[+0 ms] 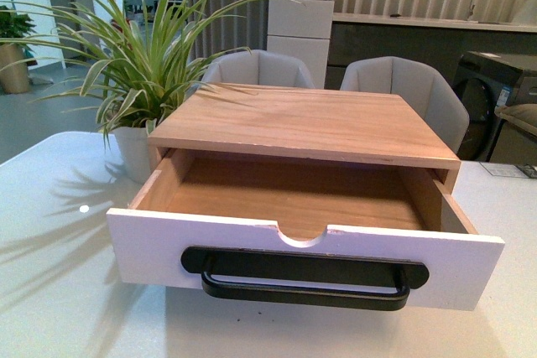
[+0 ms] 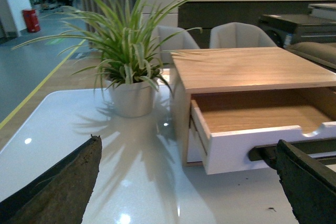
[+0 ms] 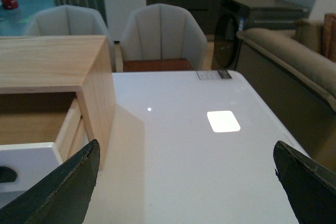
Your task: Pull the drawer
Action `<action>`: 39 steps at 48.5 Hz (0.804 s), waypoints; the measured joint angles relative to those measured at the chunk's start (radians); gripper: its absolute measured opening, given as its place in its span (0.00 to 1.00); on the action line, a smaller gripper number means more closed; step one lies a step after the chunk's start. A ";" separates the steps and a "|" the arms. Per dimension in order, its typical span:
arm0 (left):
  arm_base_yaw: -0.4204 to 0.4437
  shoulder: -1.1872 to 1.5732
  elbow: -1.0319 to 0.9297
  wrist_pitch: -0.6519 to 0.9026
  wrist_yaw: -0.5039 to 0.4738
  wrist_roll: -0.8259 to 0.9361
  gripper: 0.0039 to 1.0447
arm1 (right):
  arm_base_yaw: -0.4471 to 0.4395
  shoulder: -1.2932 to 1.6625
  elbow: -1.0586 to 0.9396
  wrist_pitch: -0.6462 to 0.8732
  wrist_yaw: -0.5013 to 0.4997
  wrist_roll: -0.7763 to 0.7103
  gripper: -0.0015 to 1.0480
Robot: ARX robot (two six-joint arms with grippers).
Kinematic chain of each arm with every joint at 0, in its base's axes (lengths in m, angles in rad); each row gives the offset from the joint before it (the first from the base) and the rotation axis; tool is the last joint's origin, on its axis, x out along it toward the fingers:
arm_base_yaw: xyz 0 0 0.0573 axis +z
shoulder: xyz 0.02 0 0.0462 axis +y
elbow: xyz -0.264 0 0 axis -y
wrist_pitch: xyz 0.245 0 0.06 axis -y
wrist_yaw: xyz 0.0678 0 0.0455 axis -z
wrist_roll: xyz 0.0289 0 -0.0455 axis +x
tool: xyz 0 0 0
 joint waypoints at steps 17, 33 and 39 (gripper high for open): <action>0.092 -0.026 -0.021 -0.013 -0.006 -0.045 0.92 | -0.041 -0.005 -0.024 0.003 -0.081 0.050 0.86; -0.022 -0.079 -0.062 -0.068 -0.273 -0.025 0.34 | 0.117 -0.080 -0.098 0.005 -0.022 0.050 0.29; -0.023 -0.089 -0.075 -0.064 -0.272 -0.024 0.15 | 0.192 -0.095 -0.114 0.005 0.017 0.051 0.10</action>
